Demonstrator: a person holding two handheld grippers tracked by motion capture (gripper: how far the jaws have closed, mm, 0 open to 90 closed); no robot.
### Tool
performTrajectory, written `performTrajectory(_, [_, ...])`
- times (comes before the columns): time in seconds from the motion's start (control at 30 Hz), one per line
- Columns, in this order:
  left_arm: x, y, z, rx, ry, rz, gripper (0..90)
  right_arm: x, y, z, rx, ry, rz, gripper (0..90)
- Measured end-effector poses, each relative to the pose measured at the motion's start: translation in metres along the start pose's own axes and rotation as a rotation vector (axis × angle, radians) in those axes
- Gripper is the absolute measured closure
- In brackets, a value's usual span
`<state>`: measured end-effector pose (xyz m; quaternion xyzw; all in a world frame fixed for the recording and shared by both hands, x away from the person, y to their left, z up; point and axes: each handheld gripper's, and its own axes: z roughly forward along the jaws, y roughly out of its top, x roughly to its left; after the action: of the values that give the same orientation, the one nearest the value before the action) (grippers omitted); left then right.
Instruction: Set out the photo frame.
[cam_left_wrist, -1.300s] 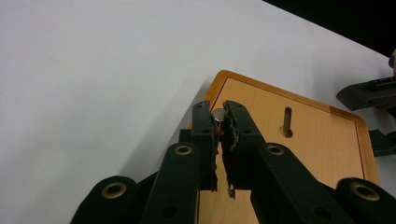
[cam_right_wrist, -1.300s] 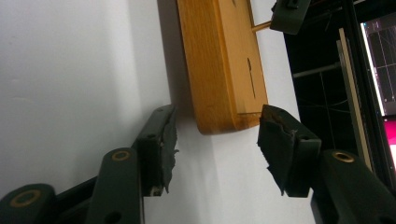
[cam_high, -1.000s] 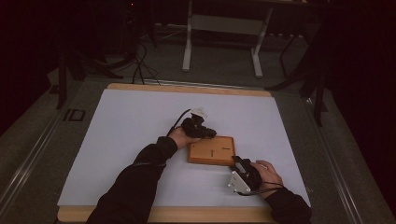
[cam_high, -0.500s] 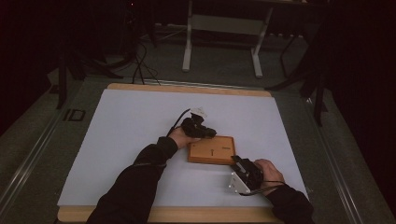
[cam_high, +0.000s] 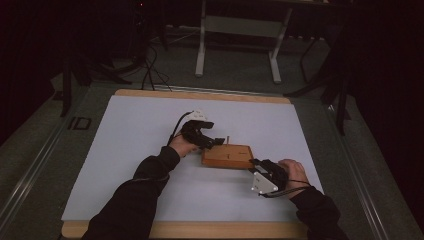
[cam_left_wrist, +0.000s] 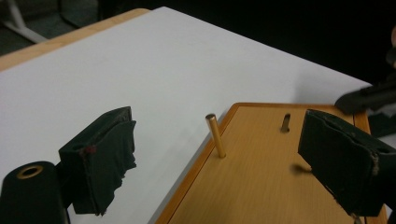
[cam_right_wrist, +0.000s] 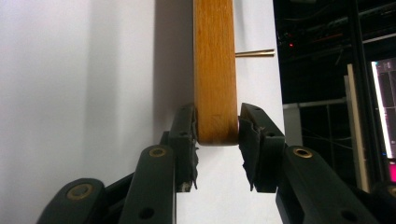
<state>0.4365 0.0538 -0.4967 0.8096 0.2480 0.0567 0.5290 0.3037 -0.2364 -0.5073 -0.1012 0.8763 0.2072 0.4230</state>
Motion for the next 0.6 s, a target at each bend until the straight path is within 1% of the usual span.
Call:
performTrajectory(0.07, [-0.001,-0.002,-0.007,-0.004,0.009,0.007,11.1,-0.009,-0.001,0.0,-0.011,0.029,0.031,67.7])
performTrajectory(0.13, [-0.001,-0.004,-0.014,-0.017,0.009,0.0,10.6,-0.016,-0.003,0.0,-0.024,0.051,0.046,67.8])
performTrajectory(0.23, [-0.003,-0.006,-0.024,-0.02,0.019,0.014,9.8,-0.026,-0.006,0.001,-0.041,0.075,0.078,67.8])
performTrajectory(0.3, [-0.005,-0.007,-0.03,-0.021,0.029,0.027,9.8,-0.031,-0.007,0.001,-0.048,0.089,0.092,67.8])
performTrajectory(0.37, [-0.006,-0.009,-0.035,-0.018,0.036,0.029,9.8,-0.036,-0.009,0.002,-0.058,0.105,0.117,67.8])
performTrajectory(0.4, [-0.006,-0.01,-0.039,-0.018,0.041,0.037,9.7,-0.039,-0.009,0.002,-0.059,0.111,0.122,67.8])
performTrajectory(0.43, [-0.006,-0.01,-0.042,-0.012,0.044,0.037,9.7,-0.042,-0.009,0.002,-0.063,0.118,0.14,67.8])
performTrajectory(0.6, [-0.008,-0.014,-0.055,-0.022,0.049,0.033,9.4,-0.054,-0.013,0.005,-0.085,0.153,0.199,67.7])
